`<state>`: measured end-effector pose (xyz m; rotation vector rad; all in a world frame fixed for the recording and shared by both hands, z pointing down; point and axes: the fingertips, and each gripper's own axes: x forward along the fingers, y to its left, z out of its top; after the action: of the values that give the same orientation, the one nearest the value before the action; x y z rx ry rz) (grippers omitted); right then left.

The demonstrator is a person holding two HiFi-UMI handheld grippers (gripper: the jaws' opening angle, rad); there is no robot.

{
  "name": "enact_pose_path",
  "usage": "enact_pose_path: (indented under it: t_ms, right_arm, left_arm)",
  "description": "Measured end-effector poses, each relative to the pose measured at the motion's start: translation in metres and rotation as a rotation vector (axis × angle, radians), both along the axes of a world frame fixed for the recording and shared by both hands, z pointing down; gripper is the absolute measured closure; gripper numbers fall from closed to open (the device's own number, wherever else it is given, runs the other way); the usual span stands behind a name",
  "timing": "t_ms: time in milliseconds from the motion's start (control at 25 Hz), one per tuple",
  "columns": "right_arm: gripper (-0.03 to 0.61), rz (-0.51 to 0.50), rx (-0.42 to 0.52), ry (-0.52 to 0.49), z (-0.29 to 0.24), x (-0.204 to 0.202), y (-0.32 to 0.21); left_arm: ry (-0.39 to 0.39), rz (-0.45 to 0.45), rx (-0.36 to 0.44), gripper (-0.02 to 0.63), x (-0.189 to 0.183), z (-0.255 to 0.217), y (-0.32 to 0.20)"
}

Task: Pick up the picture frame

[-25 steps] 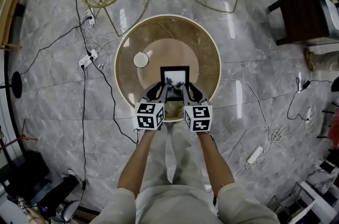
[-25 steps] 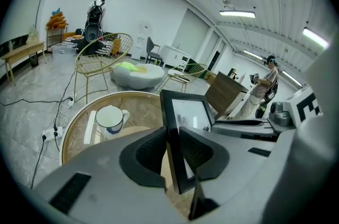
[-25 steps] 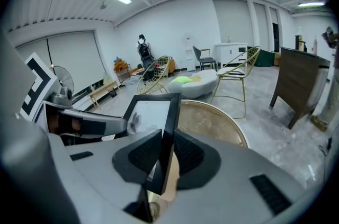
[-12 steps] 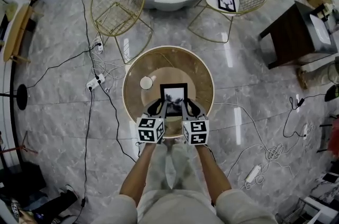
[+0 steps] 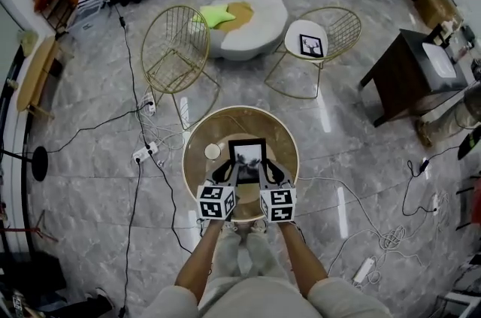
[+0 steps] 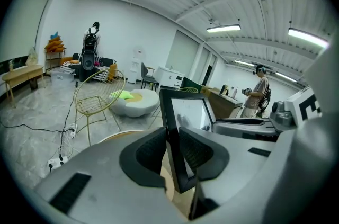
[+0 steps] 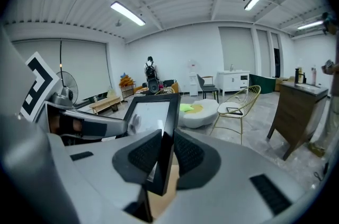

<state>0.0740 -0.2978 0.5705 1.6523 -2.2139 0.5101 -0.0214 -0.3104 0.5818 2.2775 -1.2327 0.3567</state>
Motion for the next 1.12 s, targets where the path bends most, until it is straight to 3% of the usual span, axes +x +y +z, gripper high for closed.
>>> enact_pose_path:
  t_ms: [440, 1120]
  right_arm:
    - [0.505, 0.014, 0.12, 0.012, -0.08, 0.006, -0.012]
    - [0.505, 0.064, 0.242, 0.048, -0.16, 0.02, 0.0]
  left_arm:
    - [0.017, 0.006, 0.119, 0.538, 0.006, -0.082, -0.015]
    - [0.052, 0.054, 0.246, 0.538, 0.021, -0.162, -0.01]
